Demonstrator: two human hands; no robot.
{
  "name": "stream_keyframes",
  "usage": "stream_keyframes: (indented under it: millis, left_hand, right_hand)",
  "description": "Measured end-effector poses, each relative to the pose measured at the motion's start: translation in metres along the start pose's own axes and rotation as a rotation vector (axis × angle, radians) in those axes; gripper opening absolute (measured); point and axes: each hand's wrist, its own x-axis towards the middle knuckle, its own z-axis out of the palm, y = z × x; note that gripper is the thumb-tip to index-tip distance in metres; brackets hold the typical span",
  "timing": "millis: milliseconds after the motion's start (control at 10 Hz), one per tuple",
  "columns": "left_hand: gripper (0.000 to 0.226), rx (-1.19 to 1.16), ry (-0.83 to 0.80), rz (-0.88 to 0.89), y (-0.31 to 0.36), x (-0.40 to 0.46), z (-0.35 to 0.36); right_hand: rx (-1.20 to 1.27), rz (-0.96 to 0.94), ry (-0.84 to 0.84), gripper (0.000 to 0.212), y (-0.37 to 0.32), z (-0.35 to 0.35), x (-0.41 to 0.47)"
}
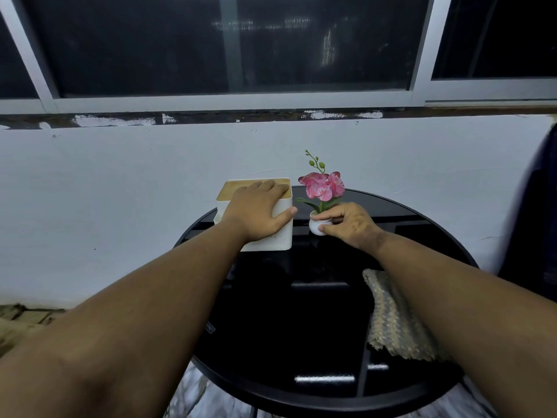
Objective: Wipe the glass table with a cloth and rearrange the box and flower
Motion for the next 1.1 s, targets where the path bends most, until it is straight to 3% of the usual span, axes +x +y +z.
stream_keyframes:
  millis: [300,500,600,700,800,900,1000,1100]
  left_hand:
    - [0.070,0.004,-0.005,0.000,-0.001,0.001,0.002]
    - [0.074,0.020,-0.126,-0.003,0.002,0.002,-0.008]
    - [0.072,0.024,-0.259,-0.015,0.004,0.006,-0.019]
    - [0.077,0.056,-0.309,-0.055,0.010,0.002,-0.032]
    - [0.080,0.062,-0.237,-0.137,0.021,-0.013,-0.049]
    - [0.063,0.006,-0.215,-0.178,0.044,-0.051,-0.061]
    - [0.044,-0.150,-0.189,-0.234,0.077,-0.106,-0.086]
    - [0.043,-0.350,-0.030,-0.179,0.115,-0.207,-0.107]
  right_hand:
    - [-0.036,0.008,-0.010,0.030,-0.001,-0.001,0.002]
    - [-0.072,0.017,-0.064,0.030,-0.014,-0.015,-0.009]
    - [-0.240,0.066,-0.061,0.027,-0.026,-0.025,-0.021]
    - [-0.431,0.184,-0.122,0.040,-0.044,-0.030,-0.039]
    - [-0.666,0.359,-0.250,0.069,-0.064,-0.026,-0.067]
    - [-0.831,0.350,-0.269,0.075,-0.085,-0.008,-0.109]
    - [-0.783,0.296,-0.192,0.074,-0.115,-0.001,-0.156]
    - [-0.741,0.118,-0.012,0.080,-0.136,0.006,-0.236]
